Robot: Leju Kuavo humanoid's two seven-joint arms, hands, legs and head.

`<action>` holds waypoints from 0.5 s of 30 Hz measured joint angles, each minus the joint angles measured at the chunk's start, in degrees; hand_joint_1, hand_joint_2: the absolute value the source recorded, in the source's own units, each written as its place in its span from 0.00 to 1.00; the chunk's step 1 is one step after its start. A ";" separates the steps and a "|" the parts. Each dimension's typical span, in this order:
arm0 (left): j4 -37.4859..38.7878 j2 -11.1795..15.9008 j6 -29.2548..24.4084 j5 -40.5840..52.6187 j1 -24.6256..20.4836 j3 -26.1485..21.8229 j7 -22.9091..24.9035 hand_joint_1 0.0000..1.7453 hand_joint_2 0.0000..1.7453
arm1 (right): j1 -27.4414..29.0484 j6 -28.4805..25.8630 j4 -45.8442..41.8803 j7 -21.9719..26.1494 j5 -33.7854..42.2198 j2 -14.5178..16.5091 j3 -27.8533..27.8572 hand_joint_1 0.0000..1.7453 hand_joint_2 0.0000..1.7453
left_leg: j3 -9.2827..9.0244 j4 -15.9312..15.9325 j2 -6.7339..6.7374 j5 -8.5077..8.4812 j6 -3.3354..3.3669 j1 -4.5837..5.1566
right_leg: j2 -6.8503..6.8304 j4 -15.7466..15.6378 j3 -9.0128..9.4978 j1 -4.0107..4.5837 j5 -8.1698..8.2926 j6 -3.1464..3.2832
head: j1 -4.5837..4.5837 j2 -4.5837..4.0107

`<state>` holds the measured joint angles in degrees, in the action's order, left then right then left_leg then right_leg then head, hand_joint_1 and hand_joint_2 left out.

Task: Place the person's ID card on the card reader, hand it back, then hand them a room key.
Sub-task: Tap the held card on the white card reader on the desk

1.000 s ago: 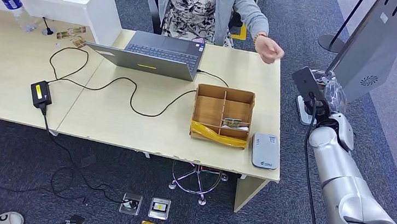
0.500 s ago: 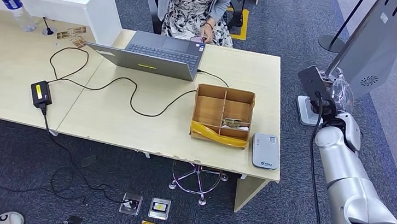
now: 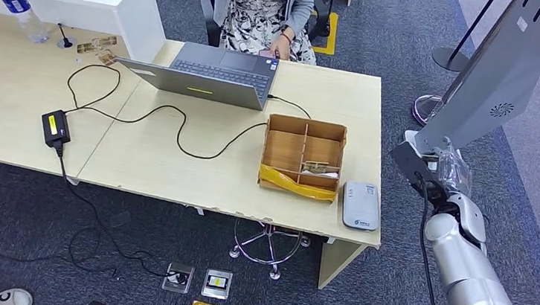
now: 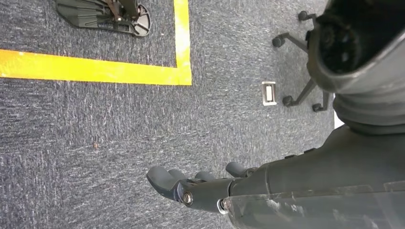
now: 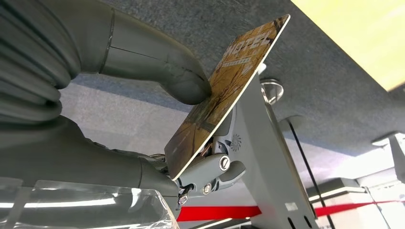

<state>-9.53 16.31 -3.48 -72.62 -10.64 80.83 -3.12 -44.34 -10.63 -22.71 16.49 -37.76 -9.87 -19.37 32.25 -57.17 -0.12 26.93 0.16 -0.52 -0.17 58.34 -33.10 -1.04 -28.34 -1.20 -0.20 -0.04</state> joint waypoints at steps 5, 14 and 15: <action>-0.01 0.00 -0.29 0.14 0.00 0.00 -0.01 0.00 0.00 | 2.03 0.52 0.00 0.67 -0.11 -0.27 -1.61 1.00 1.00 | 0.01 0.00 0.00 0.00 0.00 0.00 | 0.00 0.00 0.00 0.00 0.00 0.00 | -0.01 0.00; -0.02 -0.01 -0.52 0.52 0.00 0.00 0.01 0.00 0.00 | 3.30 0.88 0.00 0.90 -0.83 -0.52 -3.98 1.00 1.00 | 0.01 0.00 0.00 0.00 0.00 0.00 | 0.00 0.00 0.00 0.00 0.00 0.00 | -0.01 0.00; -0.02 -0.01 -0.53 0.55 0.00 0.00 0.01 0.00 0.00 | 3.39 0.99 0.00 0.87 -0.87 -0.54 -4.17 1.00 1.00 | 0.01 0.00 0.00 0.00 0.00 0.00 | 0.00 0.00 0.00 0.00 0.00 0.00 | -0.01 0.00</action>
<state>-9.55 16.29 -4.00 -72.07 -10.65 80.83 -3.11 -40.95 -9.64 -22.71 17.35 -38.64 -10.41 -23.55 32.25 -57.17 -0.12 26.93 0.16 -0.51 -0.17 58.34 -33.11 -1.04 -28.34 -1.19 -0.20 -0.04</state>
